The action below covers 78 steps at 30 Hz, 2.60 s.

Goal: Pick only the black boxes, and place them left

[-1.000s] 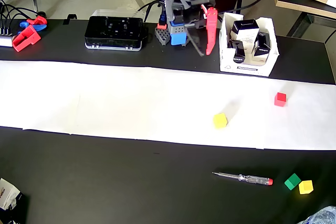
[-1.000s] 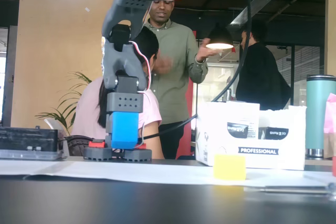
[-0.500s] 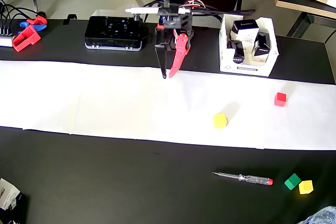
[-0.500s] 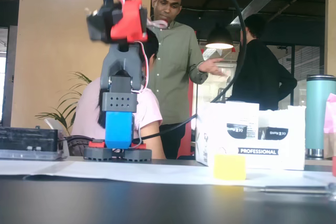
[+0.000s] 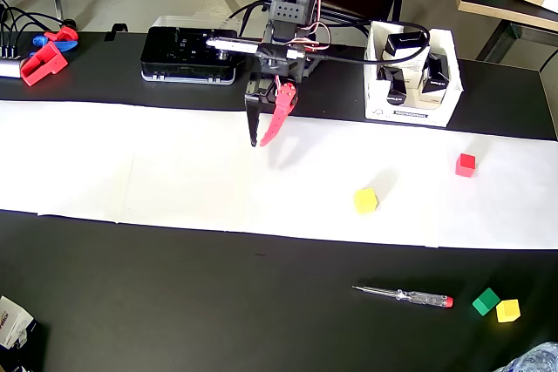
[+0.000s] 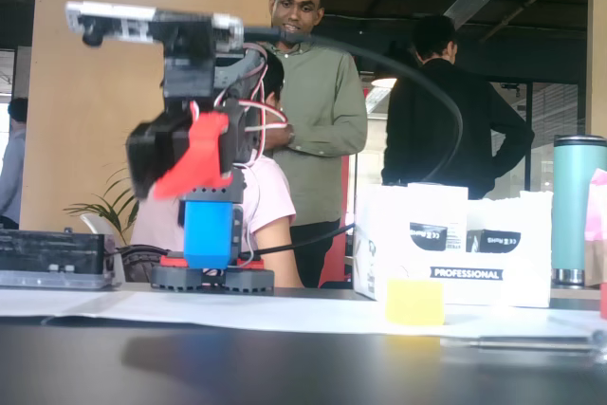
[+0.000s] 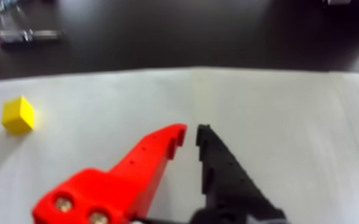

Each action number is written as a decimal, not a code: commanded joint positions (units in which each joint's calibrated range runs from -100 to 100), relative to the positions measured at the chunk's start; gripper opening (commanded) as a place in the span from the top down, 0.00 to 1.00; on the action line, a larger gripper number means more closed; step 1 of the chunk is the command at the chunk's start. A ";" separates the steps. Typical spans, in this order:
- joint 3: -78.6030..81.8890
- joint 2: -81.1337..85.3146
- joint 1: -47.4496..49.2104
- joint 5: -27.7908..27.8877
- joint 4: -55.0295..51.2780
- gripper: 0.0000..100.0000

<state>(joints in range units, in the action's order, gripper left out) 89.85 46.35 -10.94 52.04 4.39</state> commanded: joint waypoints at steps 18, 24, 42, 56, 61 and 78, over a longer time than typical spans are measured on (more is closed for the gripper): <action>8.82 3.39 -0.11 1.59 -8.84 1.00; 8.91 7.58 2.23 1.59 -21.32 1.00; 9.62 41.64 7.00 1.22 -49.86 1.00; 9.35 45.75 7.00 1.22 -49.86 1.00; 9.35 45.75 7.34 1.22 -49.94 1.00; 9.35 45.75 7.00 1.22 -49.94 1.00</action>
<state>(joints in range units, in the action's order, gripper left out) 99.21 90.81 -5.03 53.36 -45.35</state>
